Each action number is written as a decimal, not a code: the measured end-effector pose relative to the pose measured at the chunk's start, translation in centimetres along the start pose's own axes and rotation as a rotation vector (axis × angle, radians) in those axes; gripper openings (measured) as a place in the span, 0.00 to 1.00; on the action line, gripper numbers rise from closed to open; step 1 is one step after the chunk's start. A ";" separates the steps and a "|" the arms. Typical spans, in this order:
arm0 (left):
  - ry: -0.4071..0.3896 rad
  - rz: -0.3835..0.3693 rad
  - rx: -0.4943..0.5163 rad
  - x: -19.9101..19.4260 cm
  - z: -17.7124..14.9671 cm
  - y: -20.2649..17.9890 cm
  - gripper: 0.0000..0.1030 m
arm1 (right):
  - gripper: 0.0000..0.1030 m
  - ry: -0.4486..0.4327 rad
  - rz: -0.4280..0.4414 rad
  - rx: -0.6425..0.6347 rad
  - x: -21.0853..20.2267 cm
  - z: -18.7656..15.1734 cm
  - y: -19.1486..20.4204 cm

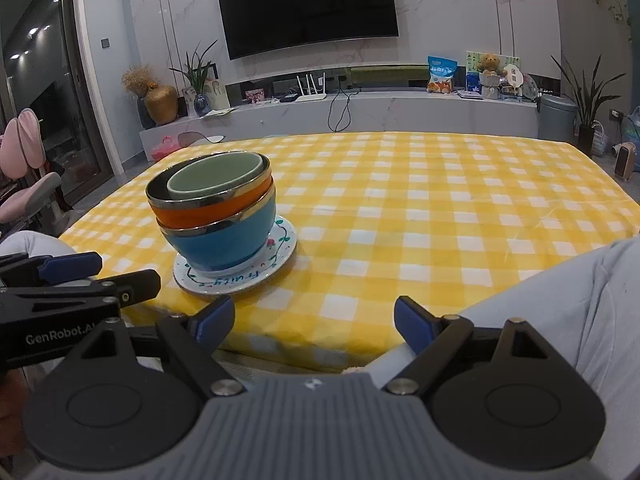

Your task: Organize plates and bowls

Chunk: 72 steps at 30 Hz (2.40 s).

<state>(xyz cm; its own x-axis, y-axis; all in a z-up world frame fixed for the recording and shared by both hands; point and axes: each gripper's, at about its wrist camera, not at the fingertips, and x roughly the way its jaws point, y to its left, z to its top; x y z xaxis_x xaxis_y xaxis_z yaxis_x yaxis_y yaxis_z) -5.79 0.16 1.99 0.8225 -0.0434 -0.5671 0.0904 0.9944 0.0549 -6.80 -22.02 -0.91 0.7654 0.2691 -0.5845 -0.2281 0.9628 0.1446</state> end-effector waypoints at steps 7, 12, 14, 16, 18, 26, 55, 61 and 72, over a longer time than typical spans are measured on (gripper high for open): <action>0.000 -0.001 -0.001 0.0 0.0 0.0 0.78 | 0.83 0.003 -0.005 -0.005 0.1 -0.1 0.1; -0.001 -0.001 -0.001 0.0 0.0 0.0 0.78 | 0.83 0.005 -0.009 -0.009 0.2 -0.1 0.1; -0.001 -0.001 -0.002 -0.1 0.1 0.0 0.78 | 0.83 0.005 -0.009 -0.009 0.1 -0.1 0.1; -0.001 -0.001 -0.001 0.0 0.0 0.0 0.78 | 0.83 0.006 -0.010 -0.010 0.2 -0.2 0.1; 0.000 -0.001 -0.002 0.0 0.0 0.0 0.78 | 0.83 0.006 -0.010 -0.011 0.2 -0.2 0.0; -0.001 -0.001 -0.002 0.0 0.0 0.0 0.78 | 0.83 0.007 -0.012 -0.013 0.2 -0.2 0.1; -0.005 -0.022 -0.023 -0.3 0.1 -0.1 0.78 | 0.84 0.028 -0.044 -0.054 0.5 -0.1 0.5; -0.005 -0.022 -0.023 -0.3 0.1 0.0 0.78 | 0.84 0.028 -0.044 -0.054 0.5 -0.1 0.5; -0.004 -0.022 -0.023 -0.3 0.1 0.0 0.78 | 0.84 0.027 -0.043 -0.054 0.5 0.0 0.5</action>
<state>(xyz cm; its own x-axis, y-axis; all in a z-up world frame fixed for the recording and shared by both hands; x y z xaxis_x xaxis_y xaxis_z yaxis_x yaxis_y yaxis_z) -5.99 0.14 2.20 0.8229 -0.0654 -0.5644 0.0955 0.9951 0.0240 -6.57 -21.38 -1.16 0.7587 0.2257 -0.6111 -0.2278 0.9708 0.0756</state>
